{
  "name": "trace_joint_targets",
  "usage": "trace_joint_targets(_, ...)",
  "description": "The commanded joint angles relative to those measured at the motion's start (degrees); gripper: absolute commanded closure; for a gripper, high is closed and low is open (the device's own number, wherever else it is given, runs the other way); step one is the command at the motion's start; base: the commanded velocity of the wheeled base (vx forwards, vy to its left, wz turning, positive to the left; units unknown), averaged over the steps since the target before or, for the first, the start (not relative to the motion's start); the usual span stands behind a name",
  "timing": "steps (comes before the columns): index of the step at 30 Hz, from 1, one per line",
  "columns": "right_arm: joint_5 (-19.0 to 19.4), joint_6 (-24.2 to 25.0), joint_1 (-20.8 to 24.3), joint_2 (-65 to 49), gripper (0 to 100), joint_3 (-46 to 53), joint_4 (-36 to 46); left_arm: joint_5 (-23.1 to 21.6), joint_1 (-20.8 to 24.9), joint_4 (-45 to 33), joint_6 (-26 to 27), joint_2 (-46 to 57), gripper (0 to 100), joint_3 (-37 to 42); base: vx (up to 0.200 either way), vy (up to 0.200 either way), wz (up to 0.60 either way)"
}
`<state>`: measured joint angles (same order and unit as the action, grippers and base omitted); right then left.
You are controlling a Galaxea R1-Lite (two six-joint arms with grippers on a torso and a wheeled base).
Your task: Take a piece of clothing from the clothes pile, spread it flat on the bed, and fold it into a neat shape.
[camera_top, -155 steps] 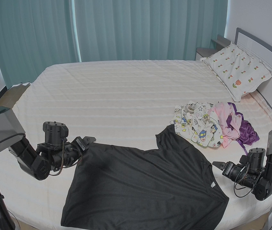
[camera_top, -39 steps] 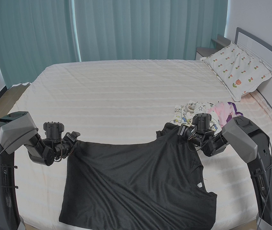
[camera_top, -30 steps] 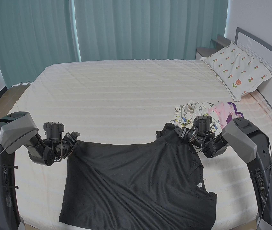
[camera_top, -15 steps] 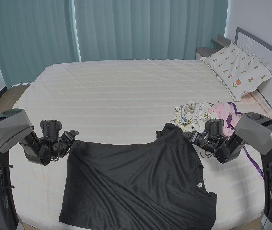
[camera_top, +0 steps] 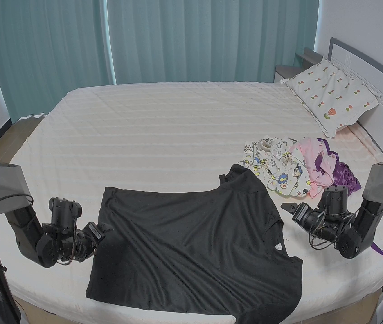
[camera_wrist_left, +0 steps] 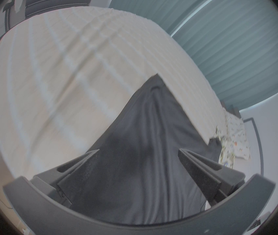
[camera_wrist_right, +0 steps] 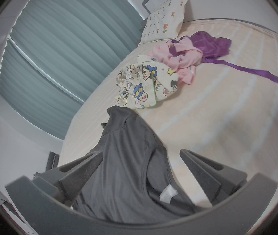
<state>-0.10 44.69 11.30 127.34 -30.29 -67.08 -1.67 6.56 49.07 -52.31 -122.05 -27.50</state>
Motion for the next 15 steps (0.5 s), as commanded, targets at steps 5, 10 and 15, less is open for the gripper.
trace_joint_targets(5,0.27,3.39,-0.05,-2.63,0,17.37,-15.09,2.11,7.33,10.26,0.28,5.07,0,17.31,-0.200,0.000,0.00)
trace_joint_targets(10,0.10,3.39,0.65,1.42,0,20.19,-20.45,3.34,7.86,12.10,1.25,3.93,0,19.68,0.000,0.000,0.00)
trace_joint_targets(15,-0.08,3.56,1.18,3.09,0,21.07,-22.56,6.94,8.12,15.01,2.92,-2.23,0,19.77,0.000,0.000,0.00)
